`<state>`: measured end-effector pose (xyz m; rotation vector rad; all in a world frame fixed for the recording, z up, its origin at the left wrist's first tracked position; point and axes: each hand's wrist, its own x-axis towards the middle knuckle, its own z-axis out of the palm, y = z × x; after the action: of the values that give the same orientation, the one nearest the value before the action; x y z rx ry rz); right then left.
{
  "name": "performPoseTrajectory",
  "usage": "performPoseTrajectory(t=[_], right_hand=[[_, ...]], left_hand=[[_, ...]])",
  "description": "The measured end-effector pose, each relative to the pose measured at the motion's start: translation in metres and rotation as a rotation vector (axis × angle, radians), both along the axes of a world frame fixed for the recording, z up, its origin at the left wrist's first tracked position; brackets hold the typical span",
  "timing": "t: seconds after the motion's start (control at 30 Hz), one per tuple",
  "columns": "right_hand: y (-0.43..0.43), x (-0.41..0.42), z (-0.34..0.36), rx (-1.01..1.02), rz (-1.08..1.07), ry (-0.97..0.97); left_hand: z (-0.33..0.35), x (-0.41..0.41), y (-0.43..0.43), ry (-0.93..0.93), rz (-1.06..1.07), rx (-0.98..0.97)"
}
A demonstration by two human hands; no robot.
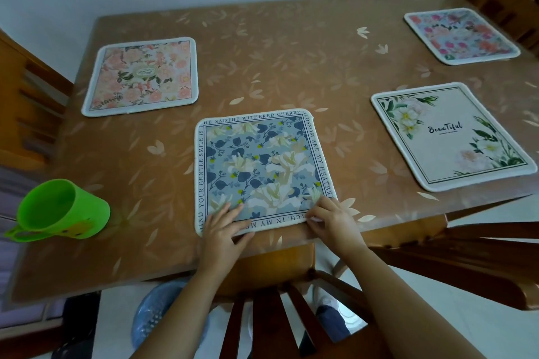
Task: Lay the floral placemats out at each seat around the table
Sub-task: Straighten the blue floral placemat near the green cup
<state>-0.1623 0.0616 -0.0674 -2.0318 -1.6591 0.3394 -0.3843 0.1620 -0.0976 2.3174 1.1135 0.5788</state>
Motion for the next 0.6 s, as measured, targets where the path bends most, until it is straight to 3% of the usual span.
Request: performPoseTrajectory(t=[0.6], right_hand=[[0.003,0.0045,0.0009,-0.138,-0.072,0.035]], left_hand=[[0.0028,-0.0039,-0.0016,0.011,0.055,-0.071]])
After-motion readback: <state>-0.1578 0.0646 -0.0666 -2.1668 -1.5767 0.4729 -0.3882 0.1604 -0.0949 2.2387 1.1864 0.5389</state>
